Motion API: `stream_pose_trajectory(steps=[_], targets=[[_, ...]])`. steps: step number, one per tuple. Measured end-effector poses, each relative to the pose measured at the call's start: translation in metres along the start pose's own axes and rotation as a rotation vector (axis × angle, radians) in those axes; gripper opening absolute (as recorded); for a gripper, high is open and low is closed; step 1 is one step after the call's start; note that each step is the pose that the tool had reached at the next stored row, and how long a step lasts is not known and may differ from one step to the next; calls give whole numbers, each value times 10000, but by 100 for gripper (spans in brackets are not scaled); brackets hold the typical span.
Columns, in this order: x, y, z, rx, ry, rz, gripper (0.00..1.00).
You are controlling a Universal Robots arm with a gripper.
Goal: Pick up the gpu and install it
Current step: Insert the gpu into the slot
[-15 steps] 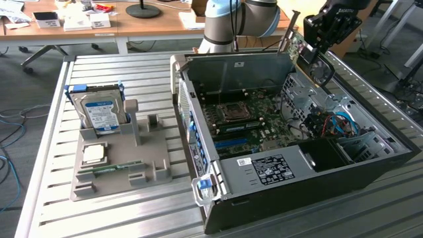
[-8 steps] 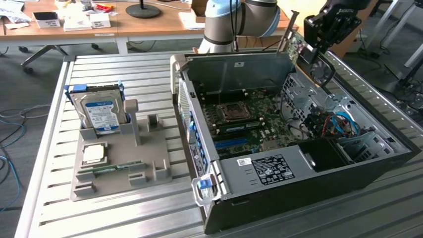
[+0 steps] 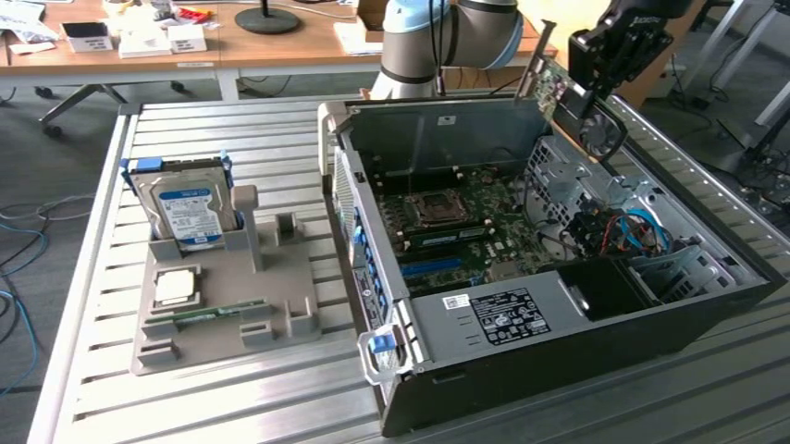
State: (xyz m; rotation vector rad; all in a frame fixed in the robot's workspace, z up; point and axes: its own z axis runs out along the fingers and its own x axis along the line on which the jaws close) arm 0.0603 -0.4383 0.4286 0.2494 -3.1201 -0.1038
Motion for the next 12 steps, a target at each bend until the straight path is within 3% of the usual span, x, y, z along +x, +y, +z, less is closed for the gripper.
stream_pose_trajectory(steps=[12], targets=[[0,0,0,3,39,-597,27]])
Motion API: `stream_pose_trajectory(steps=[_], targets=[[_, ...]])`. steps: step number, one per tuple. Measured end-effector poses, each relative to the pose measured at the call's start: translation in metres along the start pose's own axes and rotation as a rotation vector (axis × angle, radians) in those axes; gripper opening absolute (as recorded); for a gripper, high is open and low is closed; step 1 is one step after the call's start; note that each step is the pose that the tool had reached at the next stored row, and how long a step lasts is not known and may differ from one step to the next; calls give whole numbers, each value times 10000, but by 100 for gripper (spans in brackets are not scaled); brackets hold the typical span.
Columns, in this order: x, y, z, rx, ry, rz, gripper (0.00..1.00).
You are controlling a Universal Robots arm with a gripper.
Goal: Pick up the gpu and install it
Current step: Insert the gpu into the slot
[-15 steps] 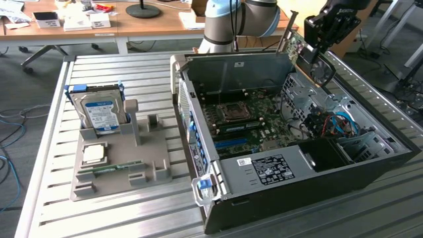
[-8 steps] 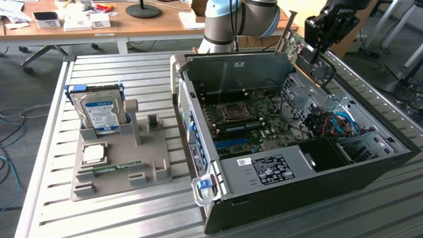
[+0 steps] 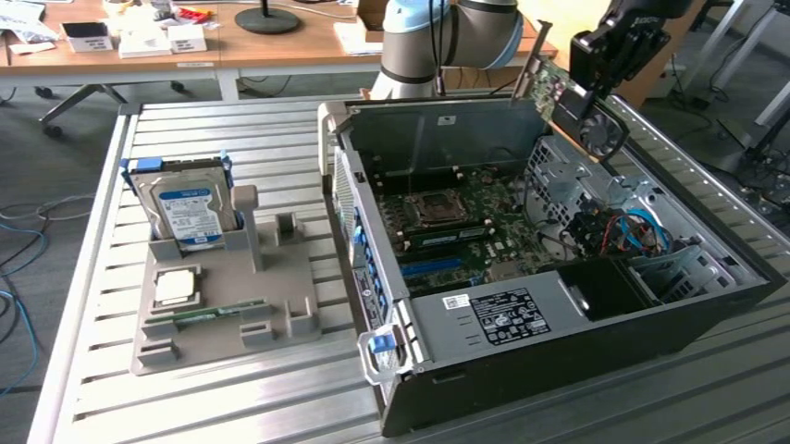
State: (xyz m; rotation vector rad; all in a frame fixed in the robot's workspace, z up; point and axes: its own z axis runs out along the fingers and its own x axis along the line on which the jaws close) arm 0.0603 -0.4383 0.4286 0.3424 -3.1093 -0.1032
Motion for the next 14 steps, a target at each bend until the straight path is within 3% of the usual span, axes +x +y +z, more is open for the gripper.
stream_pose_trajectory(steps=[14], targets=[[0,0,0,3,46,-687,27]])
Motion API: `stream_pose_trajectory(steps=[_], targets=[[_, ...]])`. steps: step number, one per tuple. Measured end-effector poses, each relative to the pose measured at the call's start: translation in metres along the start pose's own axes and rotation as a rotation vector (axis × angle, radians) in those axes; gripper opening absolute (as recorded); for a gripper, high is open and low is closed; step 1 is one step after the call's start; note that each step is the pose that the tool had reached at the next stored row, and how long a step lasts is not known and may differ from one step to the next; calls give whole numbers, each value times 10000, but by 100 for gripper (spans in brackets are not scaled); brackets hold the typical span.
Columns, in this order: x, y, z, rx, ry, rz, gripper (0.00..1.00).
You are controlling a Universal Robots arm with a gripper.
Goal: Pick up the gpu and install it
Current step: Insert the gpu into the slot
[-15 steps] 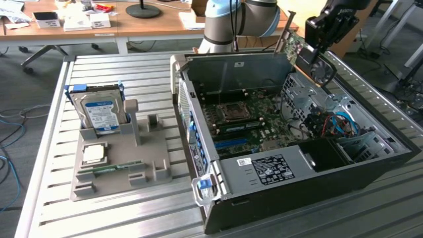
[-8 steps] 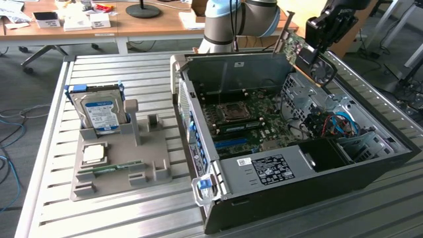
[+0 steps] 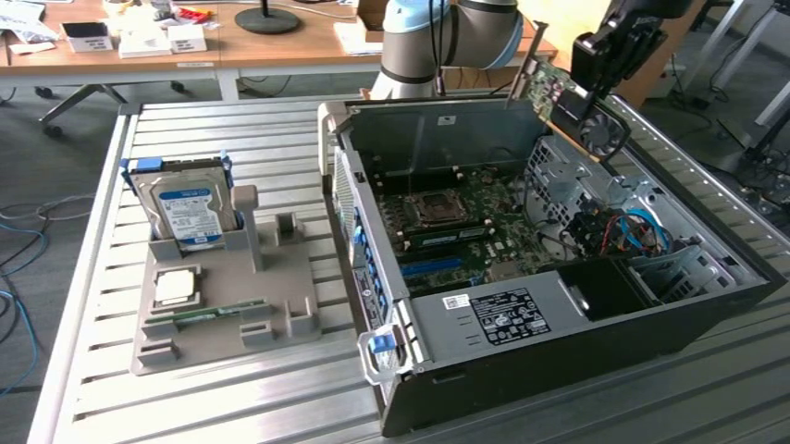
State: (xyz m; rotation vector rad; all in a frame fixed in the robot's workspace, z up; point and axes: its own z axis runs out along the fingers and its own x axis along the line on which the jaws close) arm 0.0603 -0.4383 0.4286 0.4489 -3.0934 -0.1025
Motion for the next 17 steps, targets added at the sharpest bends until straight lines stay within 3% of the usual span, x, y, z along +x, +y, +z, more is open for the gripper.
stream_pose_trajectory(steps=[17], targets=[[2,1,0,9,51,-743,27]])
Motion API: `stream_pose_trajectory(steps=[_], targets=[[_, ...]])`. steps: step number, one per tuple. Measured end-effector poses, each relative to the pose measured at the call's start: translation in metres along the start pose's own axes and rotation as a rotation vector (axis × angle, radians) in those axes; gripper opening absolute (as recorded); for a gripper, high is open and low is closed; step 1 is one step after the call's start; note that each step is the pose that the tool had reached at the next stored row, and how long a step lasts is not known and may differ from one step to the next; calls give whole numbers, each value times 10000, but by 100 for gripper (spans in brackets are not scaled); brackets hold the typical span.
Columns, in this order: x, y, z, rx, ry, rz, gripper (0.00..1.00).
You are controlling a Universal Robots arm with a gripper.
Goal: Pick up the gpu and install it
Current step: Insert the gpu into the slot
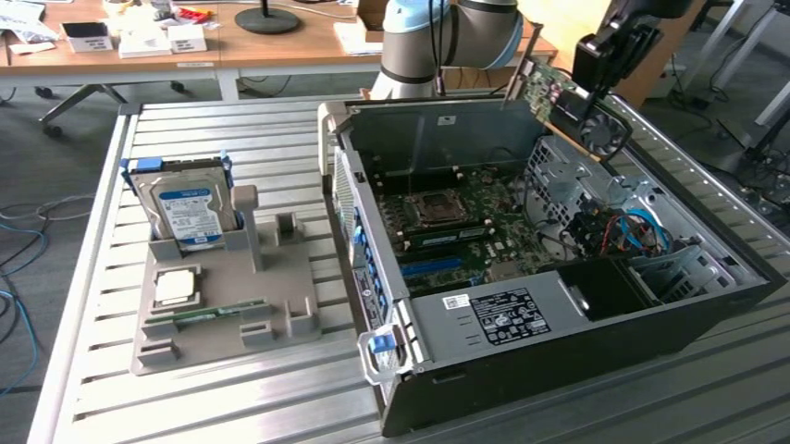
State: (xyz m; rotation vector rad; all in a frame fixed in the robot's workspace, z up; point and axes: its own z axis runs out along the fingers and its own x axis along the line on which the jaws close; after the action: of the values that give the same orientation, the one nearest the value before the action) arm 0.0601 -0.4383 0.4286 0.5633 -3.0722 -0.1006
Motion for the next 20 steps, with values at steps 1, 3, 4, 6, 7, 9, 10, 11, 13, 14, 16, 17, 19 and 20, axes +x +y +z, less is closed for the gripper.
stream_pose_trajectory(steps=[1,3,4,6,7,9,10,11,13,14,16,17,19,20], targets=[[0,0,0,1,3,-42,27],[0,0,0,3,9,-127,27],[0,0,0,5,13,-171,27],[0,0,0,9,20,-260,27],[1,0,0,10,23,-303,27],[1,0,0,12,30,-395,27],[1,0,0,13,34,-444,27],[1,0,0,14,37,-496,27],[1,0,0,15,45,-610,27],[1,0,0,16,49,-672,27],[0,0,0,16,58,-811,27],[1,0,0,17,63,-887,27],[1,0,0,17,74,-1054,27],[1,0,0,18,80,-1139,27]])
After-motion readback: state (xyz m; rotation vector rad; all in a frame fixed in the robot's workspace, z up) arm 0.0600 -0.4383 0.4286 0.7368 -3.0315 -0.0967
